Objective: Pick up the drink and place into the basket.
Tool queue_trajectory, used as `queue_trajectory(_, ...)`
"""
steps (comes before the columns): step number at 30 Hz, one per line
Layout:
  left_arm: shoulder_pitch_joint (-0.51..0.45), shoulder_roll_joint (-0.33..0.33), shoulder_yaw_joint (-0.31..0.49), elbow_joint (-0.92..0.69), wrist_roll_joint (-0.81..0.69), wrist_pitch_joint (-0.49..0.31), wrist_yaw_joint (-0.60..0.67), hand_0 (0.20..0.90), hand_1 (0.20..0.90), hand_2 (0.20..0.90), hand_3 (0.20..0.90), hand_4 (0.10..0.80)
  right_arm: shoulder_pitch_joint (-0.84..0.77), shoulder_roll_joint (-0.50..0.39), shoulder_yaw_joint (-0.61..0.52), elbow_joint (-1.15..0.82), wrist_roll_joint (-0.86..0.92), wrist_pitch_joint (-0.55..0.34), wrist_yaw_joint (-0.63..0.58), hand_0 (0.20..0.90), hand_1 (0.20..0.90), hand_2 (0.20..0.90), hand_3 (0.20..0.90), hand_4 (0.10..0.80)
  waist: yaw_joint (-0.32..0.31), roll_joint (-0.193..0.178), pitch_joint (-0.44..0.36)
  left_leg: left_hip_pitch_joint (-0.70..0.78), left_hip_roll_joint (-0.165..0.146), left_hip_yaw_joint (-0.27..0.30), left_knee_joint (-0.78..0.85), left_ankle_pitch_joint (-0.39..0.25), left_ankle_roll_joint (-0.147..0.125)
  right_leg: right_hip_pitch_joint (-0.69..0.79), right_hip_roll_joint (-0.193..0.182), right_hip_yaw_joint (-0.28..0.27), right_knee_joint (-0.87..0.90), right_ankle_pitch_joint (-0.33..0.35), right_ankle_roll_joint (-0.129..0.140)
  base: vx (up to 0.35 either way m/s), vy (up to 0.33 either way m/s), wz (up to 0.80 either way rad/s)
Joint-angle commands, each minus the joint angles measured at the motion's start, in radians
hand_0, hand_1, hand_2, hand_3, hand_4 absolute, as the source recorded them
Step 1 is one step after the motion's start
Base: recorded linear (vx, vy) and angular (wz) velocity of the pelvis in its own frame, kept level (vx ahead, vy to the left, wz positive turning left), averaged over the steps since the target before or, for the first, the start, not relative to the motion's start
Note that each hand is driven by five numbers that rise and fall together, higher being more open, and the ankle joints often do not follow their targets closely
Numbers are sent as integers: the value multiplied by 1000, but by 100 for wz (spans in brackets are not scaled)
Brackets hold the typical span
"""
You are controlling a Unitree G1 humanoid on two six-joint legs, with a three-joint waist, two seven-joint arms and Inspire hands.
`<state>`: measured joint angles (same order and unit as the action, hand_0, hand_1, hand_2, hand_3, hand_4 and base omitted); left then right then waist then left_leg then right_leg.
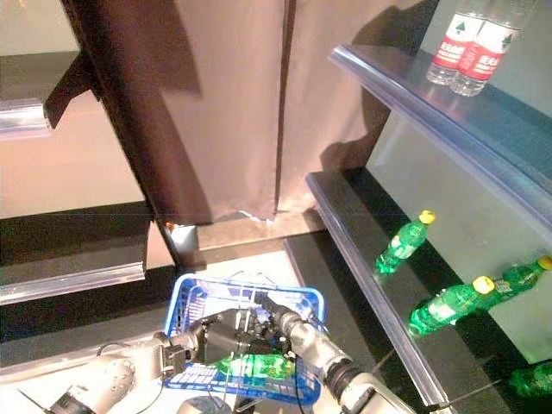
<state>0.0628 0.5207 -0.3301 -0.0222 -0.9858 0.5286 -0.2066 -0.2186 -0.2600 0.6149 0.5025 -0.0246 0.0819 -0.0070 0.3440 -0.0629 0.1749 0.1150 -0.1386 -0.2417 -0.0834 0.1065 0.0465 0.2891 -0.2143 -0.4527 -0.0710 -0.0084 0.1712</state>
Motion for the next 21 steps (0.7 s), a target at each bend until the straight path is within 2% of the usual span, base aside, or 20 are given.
queue_trajectory(1, -96, -161, 183, -226, -257, -327, -103, 300, 300, 300, 200, 100, 78, -65, -77, -139, 188, -151, -33, 900, 900, 900, 900, 800, -59, 33, -138, 61, 43, 171, 58, -223, -8, -128, 4, 118, 20, 56, -8, -83, -79, -35)
queue_trajectory(4, -56, -176, 270, -93, -240, -378, -100, 300, 300, 300, 200, 100, 190, -69, -182, -230, 250, -206, 69, 900, 900, 900, 900, 800, -126, 40, -124, 65, 51, 216, 63, -230, -8, -144, 17, 167, 15, 56, -12, -72, -64, -38)
queue_trajectory(7, -29, -195, 318, 48, -237, -457, -92, 300, 300, 300, 200, 100, 253, -79, -258, -257, 309, -208, 160, 900, 900, 900, 900, 800, -183, 42, -112, 68, 60, 264, 67, -232, -14, -151, 35, 211, 0, 56, -23, -64, -77, -54)
queue_trajectory(11, -13, -211, 357, 207, -202, -528, -103, 300, 300, 300, 200, 100, 294, -92, -324, -231, 347, -190, 187, 900, 900, 900, 900, 800, -233, 40, -102, 70, 69, 316, 75, -236, -23, -151, 53, 251, -14, 55, -34, -55, -88, -49)
queue_trajectory(15, -1, -221, 386, 337, -164, -573, -112, 300, 300, 300, 200, 100, 317, -76, -376, -148, 389, -168, 194, 900, 900, 900, 900, 800, -265, 39, -95, 73, 75, 345, 77, -238, -28, -154, 69, 277, -16, 54, -39, -48, -66, -33)
queue_trajectory(17, 3, -238, 418, 462, -187, -580, -158, 300, 300, 300, 200, 100, 330, -47, -422, -13, 425, -175, 215, 900, 900, 900, 900, 800, -286, 41, -93, 76, 82, 363, 65, -233, -32, -158, 84, 296, -16, 50, -44, -61, -67, -18)
queue_trajectory(21, -19, -251, 427, 593, -225, -569, -210, 300, 300, 300, 200, 100, 303, -24, -478, 229, 517, -194, 232, 900, 900, 900, 900, 800, -298, 45, -98, 77, 93, 389, 49, -225, -38, -163, 104, 312, -16, 44, -52, -40, -58, -29)
